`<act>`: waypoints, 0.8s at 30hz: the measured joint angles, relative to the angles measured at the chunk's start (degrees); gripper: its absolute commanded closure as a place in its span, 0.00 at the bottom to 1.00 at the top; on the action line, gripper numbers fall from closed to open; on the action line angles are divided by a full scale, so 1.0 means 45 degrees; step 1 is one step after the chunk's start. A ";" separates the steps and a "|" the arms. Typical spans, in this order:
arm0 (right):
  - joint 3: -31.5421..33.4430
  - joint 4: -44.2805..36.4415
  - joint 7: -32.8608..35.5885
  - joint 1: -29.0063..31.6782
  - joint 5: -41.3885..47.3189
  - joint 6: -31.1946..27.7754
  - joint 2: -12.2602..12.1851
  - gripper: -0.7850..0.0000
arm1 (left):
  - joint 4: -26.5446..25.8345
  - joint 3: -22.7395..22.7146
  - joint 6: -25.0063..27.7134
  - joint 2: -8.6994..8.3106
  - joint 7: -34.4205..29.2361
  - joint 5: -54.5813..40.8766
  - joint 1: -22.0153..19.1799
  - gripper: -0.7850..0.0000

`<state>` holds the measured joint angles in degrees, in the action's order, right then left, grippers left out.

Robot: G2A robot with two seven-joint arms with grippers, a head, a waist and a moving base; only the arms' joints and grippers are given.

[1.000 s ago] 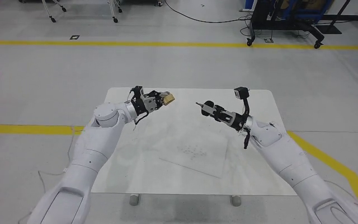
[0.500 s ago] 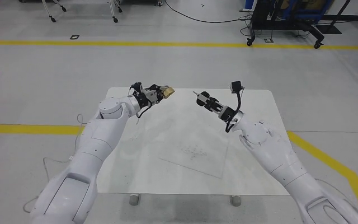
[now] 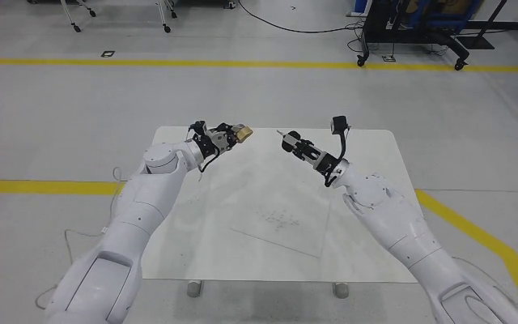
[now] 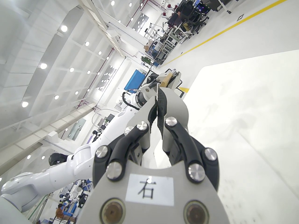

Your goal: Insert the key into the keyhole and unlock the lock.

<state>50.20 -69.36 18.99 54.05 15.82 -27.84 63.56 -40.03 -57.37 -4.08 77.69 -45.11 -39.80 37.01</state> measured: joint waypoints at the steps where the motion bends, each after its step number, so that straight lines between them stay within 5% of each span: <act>1: -0.0061 -0.0079 -0.0214 0.0061 0.0134 0.0262 0.0063 1.00 | -0.0147 -0.0012 0.0082 -0.0013 0.0133 0.0118 0.0078 1.00; 5: -0.0790 0.0165 -0.0517 -0.0188 0.1488 0.1535 0.0586 1.00 | -0.0706 -0.0002 0.0508 -0.0043 0.0676 0.0693 0.0408 1.00; 11: -0.1449 0.1375 -0.1068 -0.0653 0.3617 0.1745 0.1374 1.00 | -0.1206 -0.0012 0.1117 -0.0062 0.1549 0.1522 0.0725 1.00; 24: -0.2138 0.1714 -0.1991 -0.0594 0.2780 0.1716 0.2204 1.00 | -0.1534 -0.0125 0.1184 -0.0049 0.2010 0.2356 0.0883 1.00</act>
<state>40.58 -61.65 10.03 51.38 28.33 -20.12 73.48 -46.93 -57.94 1.25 77.47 -36.07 -29.20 40.98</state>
